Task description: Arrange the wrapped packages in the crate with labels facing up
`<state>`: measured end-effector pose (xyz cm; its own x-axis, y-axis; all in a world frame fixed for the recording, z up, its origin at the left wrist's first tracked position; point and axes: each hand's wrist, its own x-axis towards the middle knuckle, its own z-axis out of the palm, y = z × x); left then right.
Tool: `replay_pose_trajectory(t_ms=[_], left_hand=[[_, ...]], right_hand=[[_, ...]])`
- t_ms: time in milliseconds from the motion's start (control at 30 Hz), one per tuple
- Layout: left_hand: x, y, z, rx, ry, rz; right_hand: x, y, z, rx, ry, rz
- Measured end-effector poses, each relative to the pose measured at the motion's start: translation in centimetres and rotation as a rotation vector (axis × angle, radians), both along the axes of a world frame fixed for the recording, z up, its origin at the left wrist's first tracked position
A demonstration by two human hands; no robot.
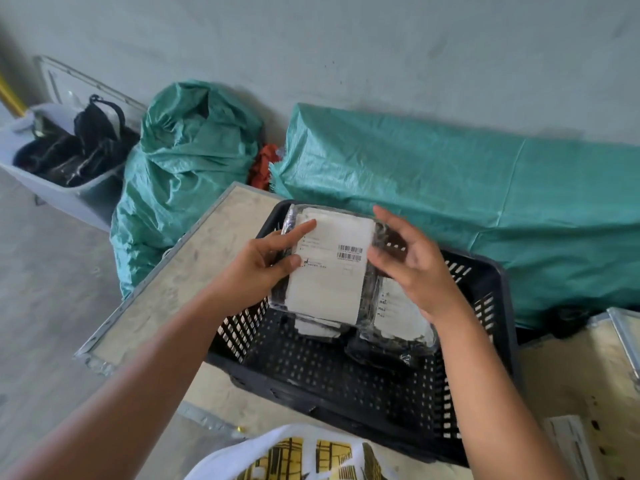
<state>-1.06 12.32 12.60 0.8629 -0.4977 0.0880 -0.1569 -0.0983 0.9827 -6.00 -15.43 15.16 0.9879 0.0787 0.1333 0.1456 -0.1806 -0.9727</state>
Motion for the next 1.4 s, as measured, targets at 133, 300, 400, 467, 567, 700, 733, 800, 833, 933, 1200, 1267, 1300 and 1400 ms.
replay_pose_trajectory(t_ms=[133,300,400,467,567,700,733,800,833,933,1200,1267,1300,1400], left_hand=[[2.3,-0.9,-2.4,-0.079,0.123,0.058],[4.4,-3.0,-4.1,-0.035,0.216,0.037],[5.5,-4.8,-5.3,0.194,0.116,-0.005],[6.5,-5.6,-6.7,0.303,0.078,0.008],[7.3,-6.0,-8.9,0.358,0.055,0.035],[6.8,-6.0,-11.3,0.46,0.043,0.087],[6.5,-6.1,-11.8,0.475,0.017,0.108],[6.2,-6.2,-12.5,0.457,-0.04,0.119],[6.1,-6.2,-12.7,0.452,-0.05,0.111],[6.3,-5.9,-13.4,0.529,-0.073,0.067],[5.8,-6.2,-14.1,0.72,0.042,0.026],[5.7,-6.2,-13.9,0.711,0.059,0.03],[5.6,-6.2,-14.0,0.704,0.061,0.035],[5.5,-6.0,-13.3,0.711,0.028,0.028]], right_hand=[[-0.6,-0.2,-3.0,-0.131,0.101,-0.003],[-0.1,1.0,-6.2,-0.306,0.131,-0.058],[1.0,1.5,-8.4,-0.287,0.211,-0.115],[1.5,1.9,-9.5,-0.267,0.261,-0.14],[1.6,3.0,-11.0,-0.303,0.276,-0.185],[1.7,4.2,-12.1,-0.43,0.279,-0.219],[1.8,4.4,-12.2,-0.462,0.298,-0.213],[2.0,4.6,-12.4,-0.522,0.329,-0.192],[2.0,4.6,-12.6,-0.547,0.338,-0.179],[2.2,4.5,-13.0,-0.612,0.385,-0.138],[3.5,4.2,-13.1,-0.688,0.54,-0.134],[3.6,4.2,-13.2,-0.675,0.547,-0.142],[3.6,4.1,-13.5,-0.661,0.541,-0.151],[3.1,3.8,-12.8,-0.579,0.54,-0.204]])
